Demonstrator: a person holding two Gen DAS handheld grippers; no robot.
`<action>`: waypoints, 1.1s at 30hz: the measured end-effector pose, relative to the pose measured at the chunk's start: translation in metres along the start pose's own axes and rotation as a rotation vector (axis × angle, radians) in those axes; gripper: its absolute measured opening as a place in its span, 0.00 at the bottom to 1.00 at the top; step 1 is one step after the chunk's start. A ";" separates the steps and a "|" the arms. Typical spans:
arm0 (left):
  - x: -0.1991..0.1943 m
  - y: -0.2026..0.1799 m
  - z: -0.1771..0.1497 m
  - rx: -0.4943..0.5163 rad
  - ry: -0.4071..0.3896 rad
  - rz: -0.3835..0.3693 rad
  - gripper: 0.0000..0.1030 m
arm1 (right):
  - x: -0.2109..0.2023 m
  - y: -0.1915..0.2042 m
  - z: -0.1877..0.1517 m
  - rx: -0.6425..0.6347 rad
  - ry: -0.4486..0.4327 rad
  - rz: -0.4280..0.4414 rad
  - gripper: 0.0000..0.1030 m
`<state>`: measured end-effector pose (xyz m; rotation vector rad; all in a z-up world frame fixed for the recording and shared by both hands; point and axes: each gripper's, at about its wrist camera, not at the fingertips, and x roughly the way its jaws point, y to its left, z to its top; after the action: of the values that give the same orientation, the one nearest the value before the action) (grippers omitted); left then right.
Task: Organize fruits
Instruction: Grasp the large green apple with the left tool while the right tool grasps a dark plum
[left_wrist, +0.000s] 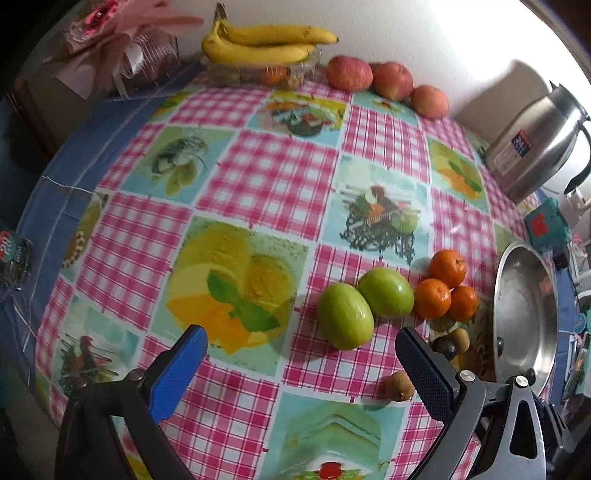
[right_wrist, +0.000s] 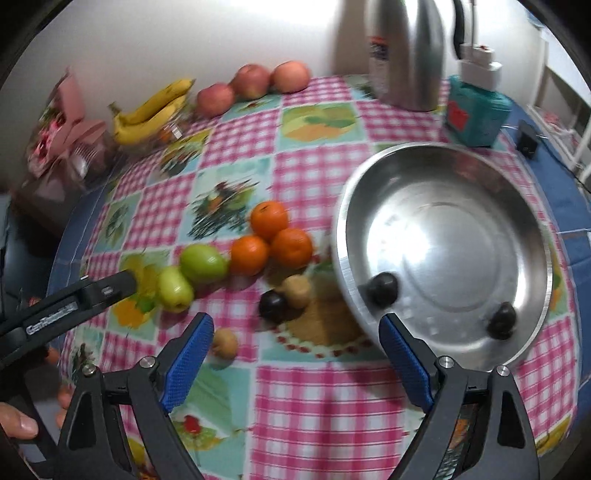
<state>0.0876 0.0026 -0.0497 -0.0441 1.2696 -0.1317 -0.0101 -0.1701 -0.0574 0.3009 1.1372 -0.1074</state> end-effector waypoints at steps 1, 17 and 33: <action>0.005 -0.001 -0.001 0.001 0.019 -0.001 1.00 | 0.002 0.002 0.000 -0.009 0.008 0.004 0.86; 0.030 0.001 0.001 -0.052 0.084 -0.055 0.93 | 0.039 -0.004 0.002 0.107 0.104 0.046 0.53; 0.057 -0.015 0.004 -0.030 0.101 -0.015 0.87 | 0.057 0.001 0.008 0.108 0.136 -0.003 0.47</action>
<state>0.1064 -0.0190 -0.1010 -0.0733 1.3723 -0.1293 0.0211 -0.1671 -0.1062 0.4072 1.2686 -0.1533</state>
